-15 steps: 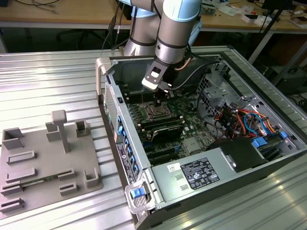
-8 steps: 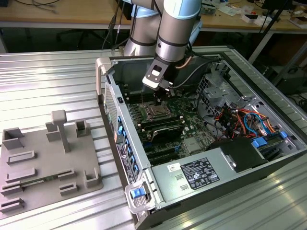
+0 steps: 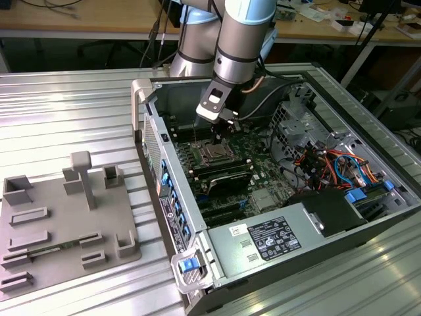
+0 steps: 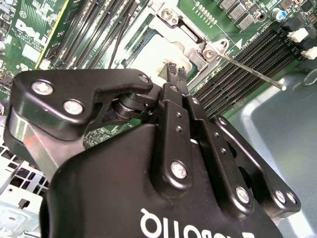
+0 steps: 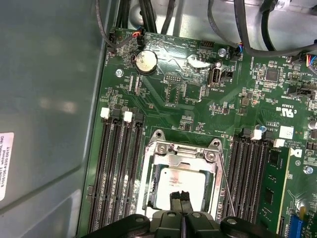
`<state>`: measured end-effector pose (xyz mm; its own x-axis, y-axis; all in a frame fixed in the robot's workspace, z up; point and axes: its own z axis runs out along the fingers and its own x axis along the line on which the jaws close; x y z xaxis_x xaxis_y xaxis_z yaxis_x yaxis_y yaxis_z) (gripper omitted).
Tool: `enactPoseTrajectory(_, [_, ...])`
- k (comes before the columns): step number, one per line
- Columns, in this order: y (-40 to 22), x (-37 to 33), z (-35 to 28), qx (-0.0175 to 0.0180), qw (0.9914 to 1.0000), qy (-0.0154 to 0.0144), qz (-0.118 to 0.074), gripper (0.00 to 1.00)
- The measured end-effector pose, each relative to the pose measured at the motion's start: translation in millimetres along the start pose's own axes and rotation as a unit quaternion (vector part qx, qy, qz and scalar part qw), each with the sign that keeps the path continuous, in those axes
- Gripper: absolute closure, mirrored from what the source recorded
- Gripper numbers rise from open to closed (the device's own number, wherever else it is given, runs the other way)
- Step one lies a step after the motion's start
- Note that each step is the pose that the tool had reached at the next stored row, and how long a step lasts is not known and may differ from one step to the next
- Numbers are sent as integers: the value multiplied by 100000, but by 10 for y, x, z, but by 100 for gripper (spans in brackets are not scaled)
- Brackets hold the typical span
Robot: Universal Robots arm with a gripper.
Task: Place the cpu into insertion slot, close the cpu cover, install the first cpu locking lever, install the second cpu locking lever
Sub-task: 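Install the first cpu locking lever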
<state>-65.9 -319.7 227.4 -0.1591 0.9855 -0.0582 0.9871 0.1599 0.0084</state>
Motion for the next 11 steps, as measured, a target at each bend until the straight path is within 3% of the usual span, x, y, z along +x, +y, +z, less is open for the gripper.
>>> enactPoseTrajectory(8, [0, -1, -3, -7, 100000, -9, -113, 89])
enactPoseTrajectory(11, [0, -5, -89, -291, 99999, -128, -166, 89])
